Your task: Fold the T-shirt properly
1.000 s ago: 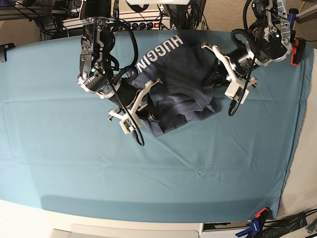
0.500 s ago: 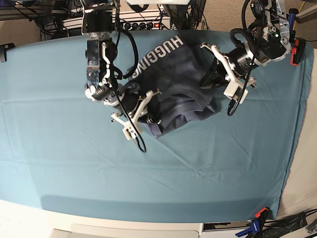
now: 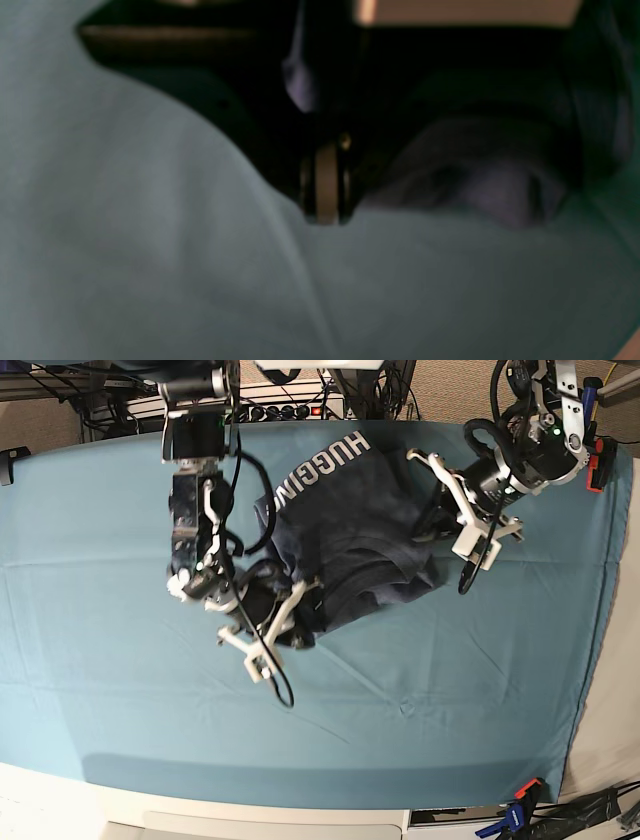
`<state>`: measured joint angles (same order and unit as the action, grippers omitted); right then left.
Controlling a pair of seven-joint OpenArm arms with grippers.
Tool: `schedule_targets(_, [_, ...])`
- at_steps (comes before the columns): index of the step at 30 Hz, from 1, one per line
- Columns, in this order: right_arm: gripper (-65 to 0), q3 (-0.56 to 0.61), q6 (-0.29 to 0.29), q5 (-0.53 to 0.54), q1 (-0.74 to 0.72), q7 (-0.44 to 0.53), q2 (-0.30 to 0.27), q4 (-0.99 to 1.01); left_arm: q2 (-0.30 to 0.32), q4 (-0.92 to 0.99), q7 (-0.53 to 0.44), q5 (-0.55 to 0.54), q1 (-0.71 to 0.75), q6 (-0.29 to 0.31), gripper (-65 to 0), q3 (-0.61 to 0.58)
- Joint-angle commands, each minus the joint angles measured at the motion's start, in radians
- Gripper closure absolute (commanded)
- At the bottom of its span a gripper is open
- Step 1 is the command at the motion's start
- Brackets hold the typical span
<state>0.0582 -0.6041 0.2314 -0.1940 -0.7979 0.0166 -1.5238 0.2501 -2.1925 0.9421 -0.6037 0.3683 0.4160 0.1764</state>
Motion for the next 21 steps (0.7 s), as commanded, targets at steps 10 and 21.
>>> schedule_targets(10, [0.0, -0.071, 0.057, -0.023, 0.022, -0.100, -0.112, -0.328, 0.079, -0.016, -0.022, 0.006, 0.021, -0.015, 0.0, 0.223])
schedule_targets(21, [0.0, -0.396, 0.056, 0.119, 0.385, -0.124, -0.322, -0.491, 0.118, -0.016, -0.017, -0.098, 0.229, 0.005, 0.0, 0.528])
